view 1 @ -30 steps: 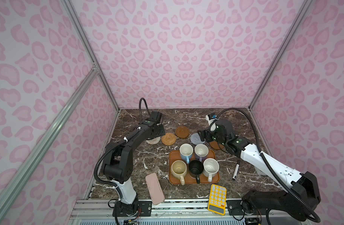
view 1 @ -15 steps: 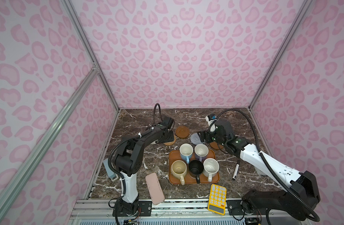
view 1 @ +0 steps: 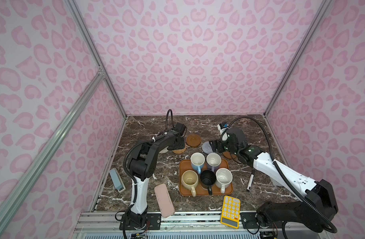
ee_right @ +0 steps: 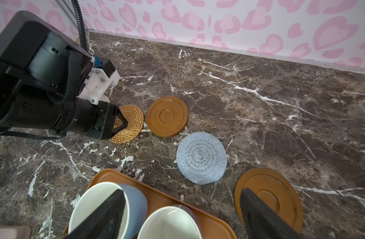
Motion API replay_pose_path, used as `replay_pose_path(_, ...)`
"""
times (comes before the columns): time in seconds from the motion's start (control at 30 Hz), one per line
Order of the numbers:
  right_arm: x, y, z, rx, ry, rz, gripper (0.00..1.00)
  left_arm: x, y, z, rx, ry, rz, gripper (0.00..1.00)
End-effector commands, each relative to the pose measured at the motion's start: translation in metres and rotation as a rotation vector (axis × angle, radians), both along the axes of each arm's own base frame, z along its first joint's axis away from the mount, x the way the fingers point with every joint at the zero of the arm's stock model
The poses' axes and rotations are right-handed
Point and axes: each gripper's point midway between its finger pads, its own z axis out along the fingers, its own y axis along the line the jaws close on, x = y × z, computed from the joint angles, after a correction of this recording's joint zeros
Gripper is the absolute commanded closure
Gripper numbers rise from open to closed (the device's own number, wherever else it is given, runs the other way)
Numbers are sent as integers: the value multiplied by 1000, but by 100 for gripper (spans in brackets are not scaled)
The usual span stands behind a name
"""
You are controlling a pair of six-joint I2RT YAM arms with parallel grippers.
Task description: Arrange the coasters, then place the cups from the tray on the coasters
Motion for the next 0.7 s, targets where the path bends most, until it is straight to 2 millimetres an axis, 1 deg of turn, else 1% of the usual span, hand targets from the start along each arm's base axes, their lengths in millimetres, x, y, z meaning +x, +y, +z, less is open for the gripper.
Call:
replay_pose_path(0.0, -1, 0, -6, -6, 17, 4, 11, -1, 12, -6, 37, 30, 18, 57)
replay_pose_path(0.13, -1, 0, -9, -9, 24, 3, 11, 6, 12, -1, 34, 25, 13, 57)
replay_pose_path(0.27, -2, 0, -9, -10, 25, 3, 11, 12, 2, 8, -11, -3, -1, 56)
replay_pose_path(0.37, -3, -1, -9, -14, 27, 0, 11, 18, -4, 19, -54, -28, -3, 54)
replay_pose_path(0.53, -2, -3, -10, -17, 17, -6, 11, 27, -8, 50, -84, -84, 1, 48)
replay_pose_path(0.6, -2, -4, -9, -22, 14, -6, 10, 28, -7, 64, -96, -111, 9, 42)
replay_pose_path(0.67, -1, -6, -3, -22, 2, -17, 9, 28, -5, 79, -114, -155, 20, 34)
